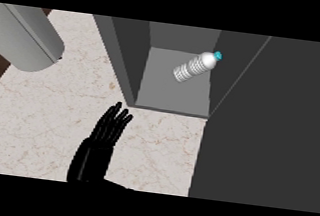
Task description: Pick up the bottled water, place it into the cabinet and close the cabinet
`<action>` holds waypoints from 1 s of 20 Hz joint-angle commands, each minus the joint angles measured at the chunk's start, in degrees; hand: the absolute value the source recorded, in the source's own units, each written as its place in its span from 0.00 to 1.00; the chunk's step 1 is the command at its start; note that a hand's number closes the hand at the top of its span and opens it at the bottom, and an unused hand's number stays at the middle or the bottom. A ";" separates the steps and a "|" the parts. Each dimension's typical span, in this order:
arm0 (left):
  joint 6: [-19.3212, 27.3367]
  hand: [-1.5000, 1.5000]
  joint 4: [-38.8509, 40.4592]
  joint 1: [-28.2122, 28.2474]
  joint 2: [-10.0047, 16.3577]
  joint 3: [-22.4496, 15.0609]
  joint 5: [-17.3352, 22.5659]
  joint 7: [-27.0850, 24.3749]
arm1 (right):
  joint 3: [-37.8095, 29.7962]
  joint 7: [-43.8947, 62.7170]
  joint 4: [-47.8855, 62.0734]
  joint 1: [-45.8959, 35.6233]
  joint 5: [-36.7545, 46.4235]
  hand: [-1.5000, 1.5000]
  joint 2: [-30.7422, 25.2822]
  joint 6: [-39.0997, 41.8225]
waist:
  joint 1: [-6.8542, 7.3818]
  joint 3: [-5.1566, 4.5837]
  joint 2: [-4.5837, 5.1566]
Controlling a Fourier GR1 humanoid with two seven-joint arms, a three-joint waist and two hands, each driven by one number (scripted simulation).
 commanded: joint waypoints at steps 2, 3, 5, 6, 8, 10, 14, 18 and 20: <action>-4.71 0.00 -7.09 7.33 8.19 0.42 0.17 -2.39 | -0.51 2.46 -8.53 -4.80 10.71 1.00 -7.17 4.11 | 1.15 -0.12 -0.27; -5.57 0.00 -7.80 8.50 9.37 1.34 0.84 -3.02 | -1.00 3.10 -9.96 -4.40 11.24 1.00 -9.37 5.13 | 0.95 -0.21 -0.44; -7.17 0.00 -9.73 11.19 12.56 2.37 1.38 -3.73 | 0.03 4.89 -10.59 -5.89 11.87 1.00 -11.17 5.81 | 1.12 -0.24 -0.36; -8.52 0.00 -9.18 12.19 13.57 3.33 1.53 -5.23 | 1.48 5.12 -10.58 -8.17 12.47 1.00 -10.80 5.74 | 0.88 -0.25 -0.11; -9.65 0.00 -11.32 15.24 16.82 4.54 1.80 -6.40 | 3.17 6.24 -11.84 -8.90 13.14 1.00 -11.13 5.12 | 0.73 -0.33 -0.50; -11.91 0.00 -11.98 16.61 18.87 6.18 2.71 -7.60 | 5.21 9.26 -12.08 -12.44 12.54 1.00 -10.44 4.19 | 1.54 -0.40 0.16; -15.48 0.00 -15.35 22.74 23.40 8.37 3.89 -10.99 | 12.73 15.11 -11.07 -15.31 11.92 1.00 -8.05 2.02 | 1.83 -0.35 0.42; -21.32 0.00 -14.04 26.01 28.65 11.92 5.23 -13.48 | 17.19 22.24 -10.79 -18.91 9.92 1.00 -7.19 0.94 | 2.07 -0.42 0.96; -22.76 0.00 -15.22 27.19 29.99 11.99 4.97 -14.08 | 18.95 24.72 -8.77 -21.90 9.08 1.00 -6.58 0.85 | 3.08 -0.45 1.24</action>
